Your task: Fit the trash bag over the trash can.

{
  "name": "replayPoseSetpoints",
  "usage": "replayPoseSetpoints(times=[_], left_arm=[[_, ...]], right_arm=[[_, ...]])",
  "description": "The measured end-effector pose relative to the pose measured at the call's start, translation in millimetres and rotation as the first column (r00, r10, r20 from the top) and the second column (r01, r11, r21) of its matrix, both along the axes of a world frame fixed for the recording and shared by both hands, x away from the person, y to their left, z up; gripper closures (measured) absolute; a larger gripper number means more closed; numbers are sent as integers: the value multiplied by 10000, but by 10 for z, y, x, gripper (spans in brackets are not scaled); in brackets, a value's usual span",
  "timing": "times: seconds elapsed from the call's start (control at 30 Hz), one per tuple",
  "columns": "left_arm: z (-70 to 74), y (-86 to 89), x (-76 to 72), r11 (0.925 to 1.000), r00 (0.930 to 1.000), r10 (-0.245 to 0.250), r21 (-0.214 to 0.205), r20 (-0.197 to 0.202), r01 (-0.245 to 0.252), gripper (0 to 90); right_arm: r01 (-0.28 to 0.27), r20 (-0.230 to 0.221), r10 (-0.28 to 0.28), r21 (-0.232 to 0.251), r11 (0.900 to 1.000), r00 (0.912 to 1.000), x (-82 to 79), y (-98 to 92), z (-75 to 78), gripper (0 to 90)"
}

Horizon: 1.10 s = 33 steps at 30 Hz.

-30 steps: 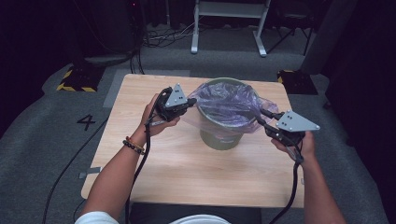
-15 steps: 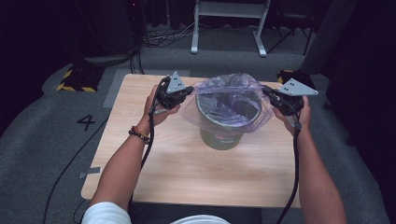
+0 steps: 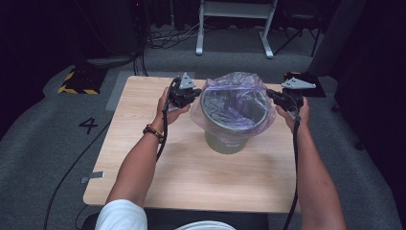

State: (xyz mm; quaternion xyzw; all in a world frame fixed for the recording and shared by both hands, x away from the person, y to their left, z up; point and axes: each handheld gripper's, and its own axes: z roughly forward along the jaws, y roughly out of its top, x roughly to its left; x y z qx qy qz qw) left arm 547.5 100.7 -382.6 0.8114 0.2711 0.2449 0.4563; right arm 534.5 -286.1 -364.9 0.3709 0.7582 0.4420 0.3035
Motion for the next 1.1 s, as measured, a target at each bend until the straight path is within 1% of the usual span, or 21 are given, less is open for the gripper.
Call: replayPoseSetpoints(times=[0.03, 0.07, 0.13, 0.2, 0.23, 0.33, 0.37, 0.43, 0.53, 0.6, 0.7, 0.8, 0.87, 0.93, 1.0, 1.1], left_arm=[[-20, 1, 9, 9999, 9999, -46, -117, -99, 45, 900], [-36, 1, 15, 9998, 9998, -104, -142, -180, 102, 900], [-58, 7, 11, 9997, 9996, -209, -137, -192, 206, 900], [-73, 30, -2, 9989, 9989, -336, -329, -320, 325, 900], [-79, 36, -11, 9988, 9988, -354, -348, -335, 342, 900], [-103, 79, -52, 9966, 9974, -607, -577, -384, 585, 900], [-105, 86, -58, 9960, 9970, -659, -628, -401, 634, 900], [-103, 107, -72, 9940, 9958, -803, -777, -436, 767, 900], [-93, 128, -111, 9916, 9941, -1008, -853, -407, 971, 900], [-102, 133, -125, 9892, 9921, -1161, -958, -466, 1113, 900], [-125, 134, -160, 9861, 9890, -1382, -1007, -518, 1325, 900], [-150, 128, -207, 9827, 9848, -1647, -952, -559, 1589, 900], [-154, 132, -248, 9832, 9851, -1650, -878, -489, 1603, 900], [-161, 177, -287, 9800, 9828, -1766, -1028, -539, 1705, 900], [-161, 213, -329, 9794, 9821, -1809, -1007, -517, 1751, 900], [-159, 282, -415, 9785, 9812, -1867, -985, -485, 1813, 900]], right_arm=[[-116, -108, 118, 160, 9998, 9999, 6, -7, -28, 900], [-220, -184, 225, 300, 9993, 9996, 5, -11, -48, 900], [-355, -280, 369, 484, 9982, 9989, -1, -22, -75, 900], [-595, -428, 627, 740, 9955, 9971, -15, -38, -97, 900], [-782, -458, 824, 865, 9932, 9955, -33, -42, -110, 900], [-1075, -566, 1138, 1038, 9888, 9919, -74, -35, -144, 900], [-1293, -591, 1365, 1122, 9852, 9889, -94, -26, -162, 900], [-1481, -599, 1569, 1309, 9803, 9858, -124, -8, -177, 900], [-1773, -577, 1867, 1384, 9744, 9807, -167, 34, -198, 900], [-1839, -564, 1940, 1487, 9716, 9794, -182, 44, -213, 900], [-1898, -542, 2018, 1735, 9664, 9779, -199, 29, -233, 900], [-2015, -631, 2170, 1926, 9604, 9741, -223, 35, -266, 900], [-2142, -658, 2298, 1870, 9587, 9710, -256, 62, -287, 900], [-2249, -636, 2408, 1922, 9552, 9685, -309, 91, -299, 900], [-2413, -613, 2584, 2043, 9487, 9641, -362, 107, -309, 900], [-2595, -542, 2759, 2066, 9434, 9597, -472, 156, -324, 900]])
